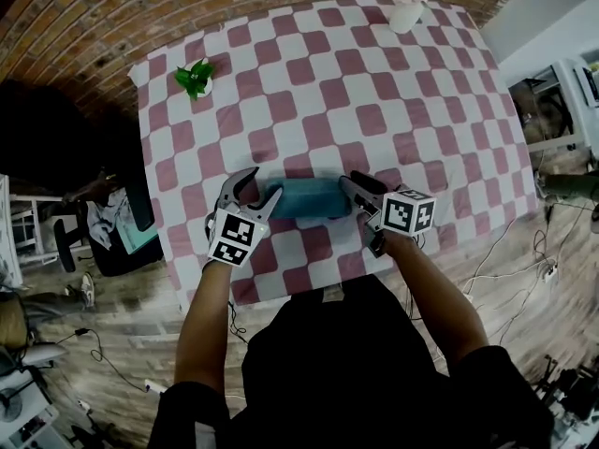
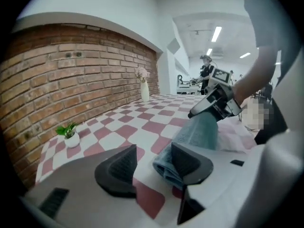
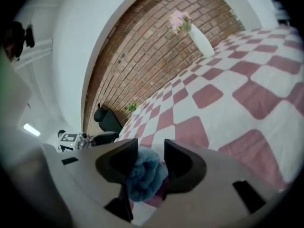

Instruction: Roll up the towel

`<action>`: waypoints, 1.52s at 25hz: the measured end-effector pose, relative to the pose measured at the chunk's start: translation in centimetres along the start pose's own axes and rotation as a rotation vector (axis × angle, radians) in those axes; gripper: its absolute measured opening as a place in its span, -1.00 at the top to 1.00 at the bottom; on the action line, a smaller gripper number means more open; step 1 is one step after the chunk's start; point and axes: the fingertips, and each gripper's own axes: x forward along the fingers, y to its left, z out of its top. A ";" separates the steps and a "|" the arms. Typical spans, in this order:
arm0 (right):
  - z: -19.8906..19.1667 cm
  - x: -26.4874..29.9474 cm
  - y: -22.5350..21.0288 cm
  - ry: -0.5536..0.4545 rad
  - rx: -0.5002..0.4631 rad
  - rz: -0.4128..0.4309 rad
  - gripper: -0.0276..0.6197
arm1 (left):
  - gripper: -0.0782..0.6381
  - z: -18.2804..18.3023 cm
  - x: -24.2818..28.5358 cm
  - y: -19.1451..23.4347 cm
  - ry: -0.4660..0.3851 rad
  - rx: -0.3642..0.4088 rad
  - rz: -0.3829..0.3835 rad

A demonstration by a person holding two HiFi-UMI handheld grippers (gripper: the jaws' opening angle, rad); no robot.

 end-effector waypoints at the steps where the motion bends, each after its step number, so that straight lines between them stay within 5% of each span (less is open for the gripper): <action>1: 0.8 -0.4 0.5 -0.031 -0.085 -0.014 0.38 | 0.19 0.3 0.5 0.2 0.011 0.035 0.017; 4: 1.9 -1.9 4.3 -0.081 -0.455 0.002 0.38 | 0.30 1.0 1.4 0.4 0.032 0.084 0.034; 6: 0.7 -1.9 6.9 -0.043 -0.711 0.015 0.56 | 0.31 1.2 1.5 0.3 0.035 0.094 0.035; 9: -1.9 -0.5 6.8 0.063 -0.940 -0.064 0.79 | 0.35 0.9 1.6 0.1 0.035 0.093 0.034; 18: -4.0 1.5 3.5 0.153 -0.883 -0.184 0.87 | 0.80 0.0 3.3 -1.5 0.034 0.186 0.043; 28: -3.4 1.1 4.0 0.115 -0.905 -0.164 0.86 | 0.79 0.1 2.9 -0.9 0.068 0.102 0.119; 33: -1.2 -0.6 7.4 -0.023 -0.932 -0.091 0.85 | 0.59 1.4 0.4 -0.2 0.051 0.055 0.206; 38: -1.6 -2.1 9.8 -0.034 -0.977 -0.012 0.82 | 0.51 1.4 -2.6 -0.4 0.015 -0.043 0.273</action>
